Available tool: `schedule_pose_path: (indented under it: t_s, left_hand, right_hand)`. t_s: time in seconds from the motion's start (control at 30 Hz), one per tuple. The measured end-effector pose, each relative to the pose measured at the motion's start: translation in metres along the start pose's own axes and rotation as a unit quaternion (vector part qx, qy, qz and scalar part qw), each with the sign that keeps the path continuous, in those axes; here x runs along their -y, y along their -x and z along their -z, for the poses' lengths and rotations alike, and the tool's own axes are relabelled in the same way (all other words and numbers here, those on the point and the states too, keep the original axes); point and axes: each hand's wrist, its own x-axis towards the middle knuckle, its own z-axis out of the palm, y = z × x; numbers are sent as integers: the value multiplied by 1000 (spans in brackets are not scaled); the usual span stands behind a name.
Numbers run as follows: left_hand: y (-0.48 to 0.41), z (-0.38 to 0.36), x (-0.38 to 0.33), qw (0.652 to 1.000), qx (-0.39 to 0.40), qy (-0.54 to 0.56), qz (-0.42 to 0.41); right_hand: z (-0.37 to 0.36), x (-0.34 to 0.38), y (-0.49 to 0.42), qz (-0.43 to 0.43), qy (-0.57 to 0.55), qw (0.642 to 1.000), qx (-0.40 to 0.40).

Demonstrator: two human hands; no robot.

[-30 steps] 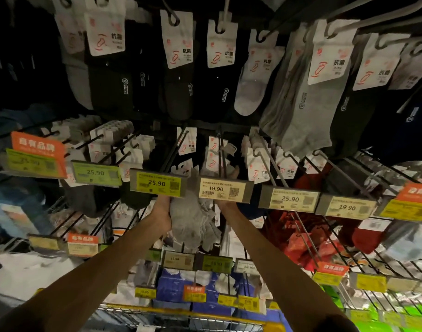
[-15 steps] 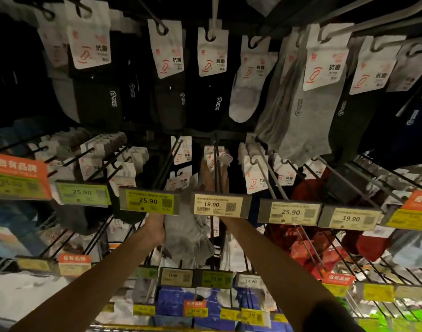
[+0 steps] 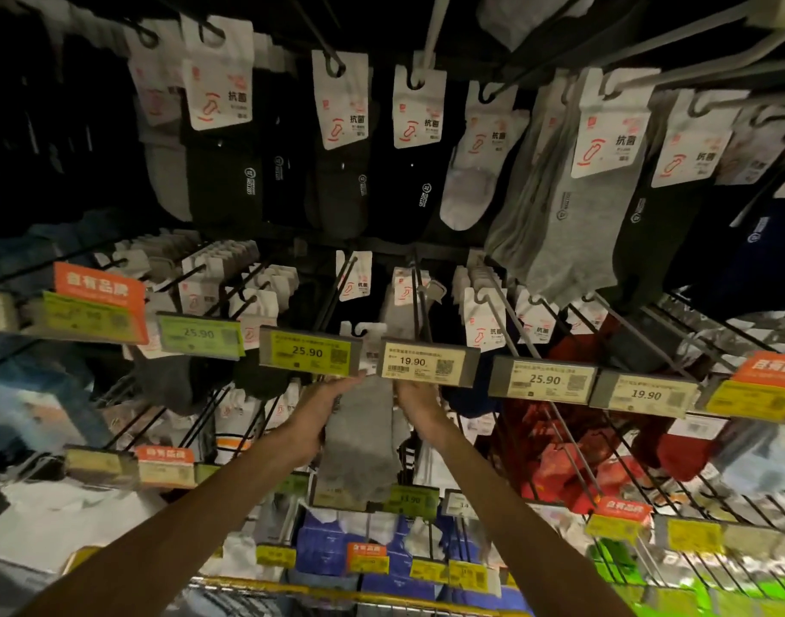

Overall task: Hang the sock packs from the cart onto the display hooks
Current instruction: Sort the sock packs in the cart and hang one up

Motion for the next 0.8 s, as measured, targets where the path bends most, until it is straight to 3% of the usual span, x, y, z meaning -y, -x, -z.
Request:
schedule_pose_path:
  t_s: [0.1,0.27,0.43,0.63,0.8]
  left_hand:
    - [27,-5,1,996,30,-82,-23]
    - [61,-5,23,976,71,-197,-60]
    - [95,5,43,962,103,-239,-88]
    - [122,1,50,945,137,-279,-101]
    - [143,-11,38,951,103,-250,-148]
  right_hand:
    - [-2,-14,31,18,-86,996,-15]
    - [-1,-14,87,53,-92,994,-17]
    - [-5,-23,148,100,-59,992,-43]
    - [-2,-31,186,132,-25,982,-133]
    - [12,-8,202,165,-47,976,-131]
